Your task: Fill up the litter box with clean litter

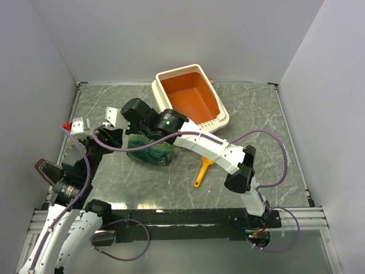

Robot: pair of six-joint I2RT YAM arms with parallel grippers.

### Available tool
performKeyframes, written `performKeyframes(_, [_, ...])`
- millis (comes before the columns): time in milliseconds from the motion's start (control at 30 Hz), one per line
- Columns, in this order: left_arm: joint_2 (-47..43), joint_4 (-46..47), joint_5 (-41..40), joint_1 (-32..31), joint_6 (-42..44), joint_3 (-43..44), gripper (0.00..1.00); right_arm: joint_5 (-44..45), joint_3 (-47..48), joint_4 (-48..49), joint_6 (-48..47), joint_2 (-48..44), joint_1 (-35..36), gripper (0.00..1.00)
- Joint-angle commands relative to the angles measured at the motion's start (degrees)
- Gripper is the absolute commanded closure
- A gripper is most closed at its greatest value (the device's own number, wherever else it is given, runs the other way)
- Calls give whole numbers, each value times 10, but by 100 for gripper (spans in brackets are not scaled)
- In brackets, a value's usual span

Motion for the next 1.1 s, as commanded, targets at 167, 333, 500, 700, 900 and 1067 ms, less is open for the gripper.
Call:
performKeyframes(167, [11,31,23,-3,10,2,31,91,66,124,1,-69,-10,100])
performKeyframes(333, [7,33,22,-3,10,-4,31,27,-10,111,89,-66,-11,100])
performKeyframes(500, [5,28,18,-3,12,-8,31,-31,-45,124,163,-32,-12,100])
performKeyframes(700, [0,26,15,-3,13,-16,31,-48,-36,120,179,-48,-25,70])
performKeyframes(900, [-4,29,22,-3,14,-21,31,-83,-141,125,194,-179,-65,38])
performKeyframes(1067, [-6,31,29,-3,16,-23,31,-188,-298,159,237,-291,-163,32])
